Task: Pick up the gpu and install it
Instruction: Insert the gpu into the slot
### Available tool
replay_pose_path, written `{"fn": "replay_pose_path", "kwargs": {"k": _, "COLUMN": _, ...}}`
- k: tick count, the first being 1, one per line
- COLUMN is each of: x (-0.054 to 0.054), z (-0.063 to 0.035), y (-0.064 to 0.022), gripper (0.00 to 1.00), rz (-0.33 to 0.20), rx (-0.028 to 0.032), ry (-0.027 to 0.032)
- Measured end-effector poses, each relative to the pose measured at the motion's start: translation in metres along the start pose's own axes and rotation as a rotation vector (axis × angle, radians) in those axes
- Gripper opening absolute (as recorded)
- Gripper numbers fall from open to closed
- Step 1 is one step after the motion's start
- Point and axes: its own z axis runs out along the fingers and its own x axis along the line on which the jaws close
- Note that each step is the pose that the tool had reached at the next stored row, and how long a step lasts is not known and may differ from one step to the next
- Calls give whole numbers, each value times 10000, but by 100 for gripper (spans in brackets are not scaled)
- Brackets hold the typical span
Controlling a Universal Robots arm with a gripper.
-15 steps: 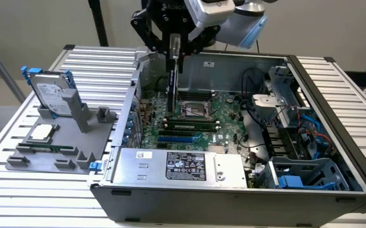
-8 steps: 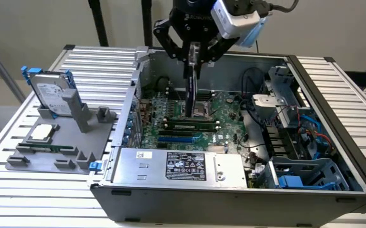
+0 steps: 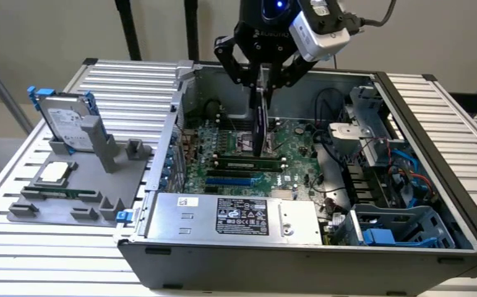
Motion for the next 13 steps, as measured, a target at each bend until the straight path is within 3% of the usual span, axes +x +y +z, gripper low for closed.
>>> {"fn": "replay_pose_path", "kwargs": {"k": 2, "x": -1, "z": 11, "y": 7, "gripper": 0, "rz": -14, "rx": 38, "ry": 6}}
{"fn": "replay_pose_path", "kwargs": {"k": 13, "x": 0, "z": 10, "y": 7, "gripper": 0, "rz": -13, "rx": 40, "ry": 7}}
